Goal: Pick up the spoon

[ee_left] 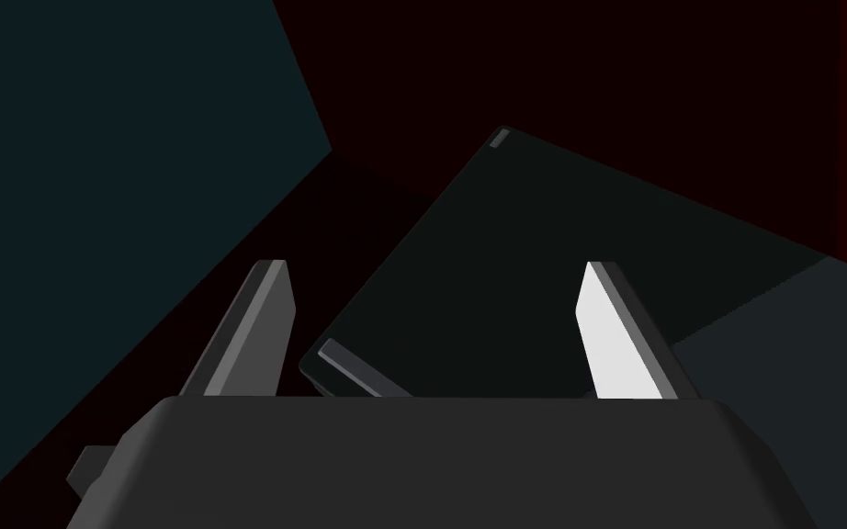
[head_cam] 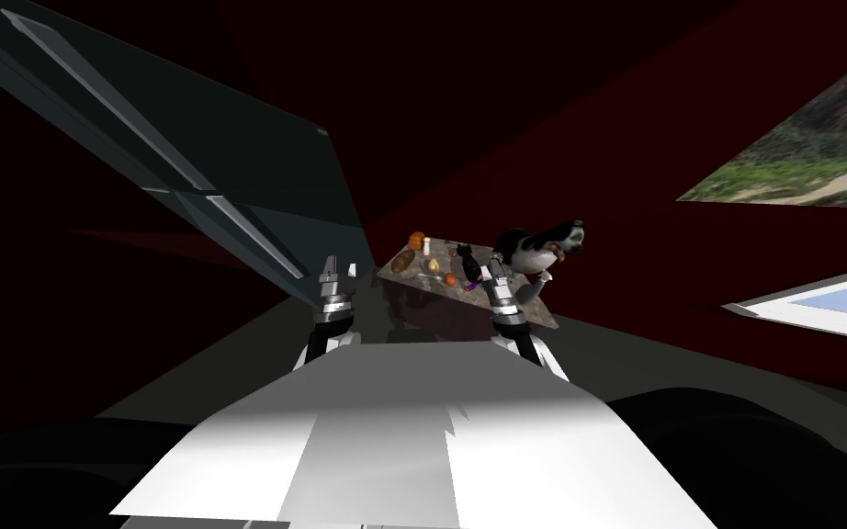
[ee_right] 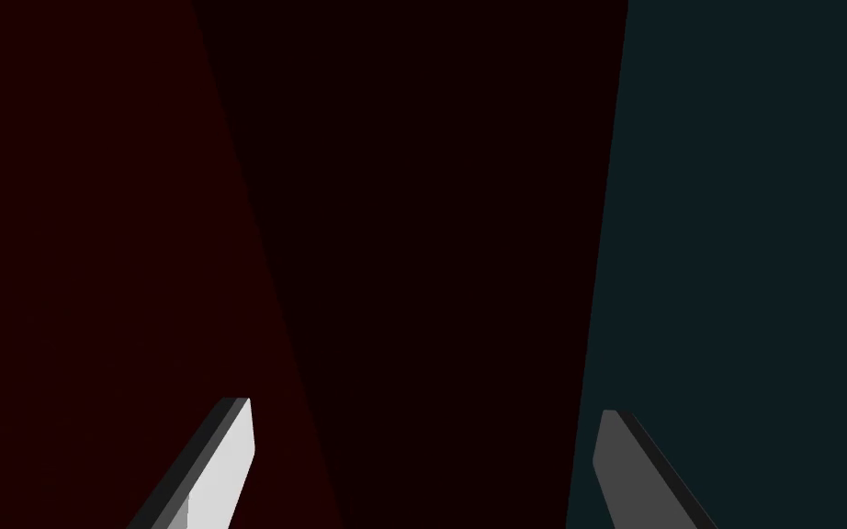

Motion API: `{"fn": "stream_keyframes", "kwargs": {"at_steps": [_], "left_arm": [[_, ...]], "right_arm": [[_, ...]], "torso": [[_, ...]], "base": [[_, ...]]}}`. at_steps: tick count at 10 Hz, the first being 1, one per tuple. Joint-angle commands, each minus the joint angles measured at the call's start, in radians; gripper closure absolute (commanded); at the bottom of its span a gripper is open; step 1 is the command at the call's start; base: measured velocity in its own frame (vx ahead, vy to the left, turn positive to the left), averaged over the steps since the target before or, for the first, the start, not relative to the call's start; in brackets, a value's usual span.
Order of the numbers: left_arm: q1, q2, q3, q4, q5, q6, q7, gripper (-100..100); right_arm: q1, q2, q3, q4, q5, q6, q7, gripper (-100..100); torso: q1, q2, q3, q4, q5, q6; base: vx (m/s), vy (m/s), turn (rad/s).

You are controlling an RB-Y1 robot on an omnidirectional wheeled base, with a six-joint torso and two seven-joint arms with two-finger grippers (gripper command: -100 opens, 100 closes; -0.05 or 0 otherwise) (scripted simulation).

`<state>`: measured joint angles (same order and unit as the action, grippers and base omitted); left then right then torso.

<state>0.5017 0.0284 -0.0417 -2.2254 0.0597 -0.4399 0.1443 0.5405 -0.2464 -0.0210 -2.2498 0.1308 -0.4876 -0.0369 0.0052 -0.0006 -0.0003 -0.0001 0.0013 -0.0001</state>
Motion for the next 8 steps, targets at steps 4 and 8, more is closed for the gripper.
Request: {"fn": "stream_keyframes", "kwargs": {"at_steps": [4, 8], "left_arm": [[0.0, 0.0, 0.0, 0.0, 0.0, 0.0, 0.0, 0], [0.0, 0.0, 0.0, 0.0, 0.0, 0.0, 0.0, 0]], "right_arm": [[0.016, -0.128, -0.003, 0.048, 0.035, -0.005, -0.02, -100], [0.044, -0.247, -0.002, 0.087, 0.075, -0.003, -0.043, -100]], "torso": [[0.001, 0.0, 0.0, 0.0, 0.0, 0.0], [0.0, -0.002, -0.001, 0.0, 0.0, 0.0]], "base": [[0.0, 0.086, -0.058], [0.021, 0.094, -0.036]]}}
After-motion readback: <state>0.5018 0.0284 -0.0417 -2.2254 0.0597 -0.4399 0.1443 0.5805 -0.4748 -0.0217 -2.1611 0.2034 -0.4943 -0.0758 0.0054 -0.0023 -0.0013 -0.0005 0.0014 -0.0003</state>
